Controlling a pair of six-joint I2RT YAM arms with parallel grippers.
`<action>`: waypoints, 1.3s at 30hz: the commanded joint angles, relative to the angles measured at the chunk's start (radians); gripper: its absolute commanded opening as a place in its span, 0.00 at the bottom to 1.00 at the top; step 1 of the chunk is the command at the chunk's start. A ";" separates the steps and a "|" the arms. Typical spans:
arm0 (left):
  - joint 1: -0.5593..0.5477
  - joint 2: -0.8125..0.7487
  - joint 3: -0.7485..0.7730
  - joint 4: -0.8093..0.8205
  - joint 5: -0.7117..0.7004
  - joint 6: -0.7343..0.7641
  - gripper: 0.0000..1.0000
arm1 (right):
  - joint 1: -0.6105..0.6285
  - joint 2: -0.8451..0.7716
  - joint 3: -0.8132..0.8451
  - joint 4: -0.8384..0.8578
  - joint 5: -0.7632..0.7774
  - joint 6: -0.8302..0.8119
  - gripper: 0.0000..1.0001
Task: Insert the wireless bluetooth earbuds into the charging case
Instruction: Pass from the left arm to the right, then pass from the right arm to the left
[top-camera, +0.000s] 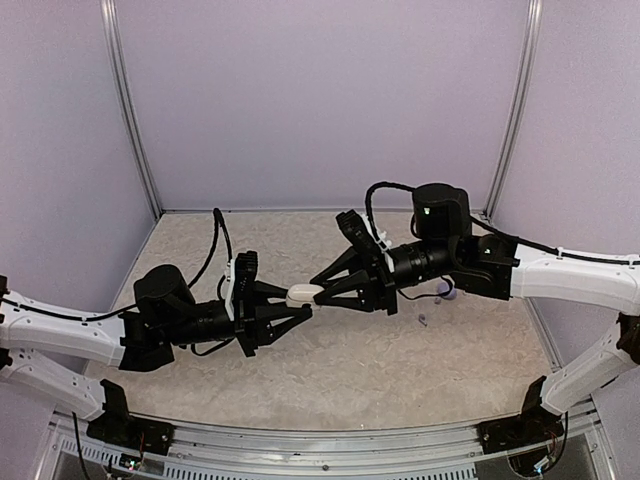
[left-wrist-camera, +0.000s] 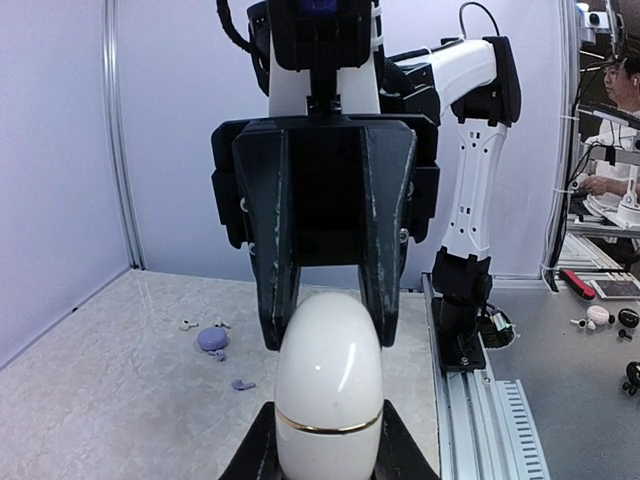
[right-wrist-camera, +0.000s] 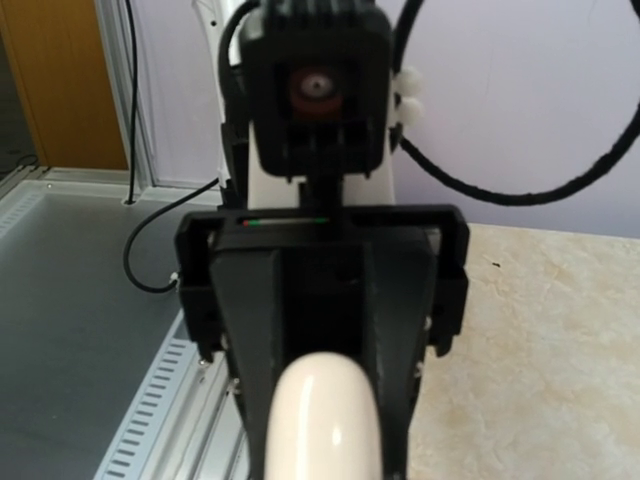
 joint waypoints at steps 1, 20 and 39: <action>0.001 0.001 0.005 0.031 0.002 0.005 0.08 | 0.007 0.009 0.032 0.001 0.004 0.008 0.24; -0.001 -0.015 0.008 0.027 -0.015 0.027 0.17 | 0.005 0.020 0.040 -0.011 0.009 0.012 0.16; -0.007 0.001 0.009 0.048 -0.022 0.016 0.25 | 0.007 0.010 0.030 0.001 0.032 0.018 0.11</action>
